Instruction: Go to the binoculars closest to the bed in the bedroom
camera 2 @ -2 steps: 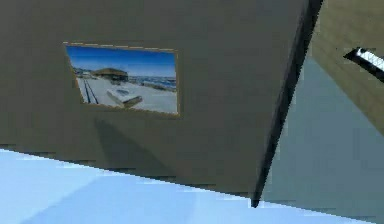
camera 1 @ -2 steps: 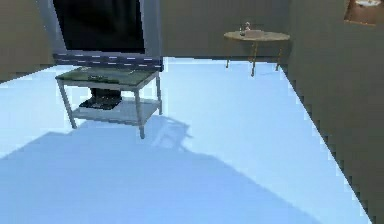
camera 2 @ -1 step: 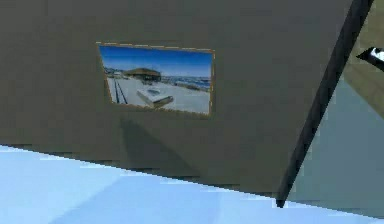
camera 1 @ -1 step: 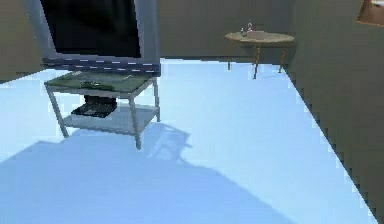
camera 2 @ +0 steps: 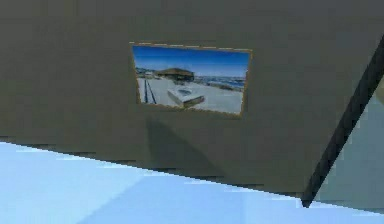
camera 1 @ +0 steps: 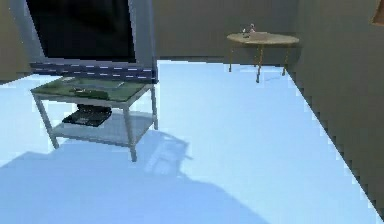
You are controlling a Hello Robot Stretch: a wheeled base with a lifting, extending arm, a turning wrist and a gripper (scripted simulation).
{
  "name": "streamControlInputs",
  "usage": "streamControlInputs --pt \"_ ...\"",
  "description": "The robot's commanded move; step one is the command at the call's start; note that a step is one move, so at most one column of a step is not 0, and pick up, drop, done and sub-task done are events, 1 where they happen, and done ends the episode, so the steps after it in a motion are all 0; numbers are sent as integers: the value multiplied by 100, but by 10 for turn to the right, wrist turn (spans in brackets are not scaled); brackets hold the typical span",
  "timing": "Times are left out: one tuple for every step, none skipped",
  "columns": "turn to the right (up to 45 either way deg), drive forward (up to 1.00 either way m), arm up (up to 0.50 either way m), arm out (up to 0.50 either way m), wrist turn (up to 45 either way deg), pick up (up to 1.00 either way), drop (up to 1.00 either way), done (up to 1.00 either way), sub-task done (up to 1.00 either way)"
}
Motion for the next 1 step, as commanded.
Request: streamControlInputs --pt "90 0 0 0 0 0 0 0 0"
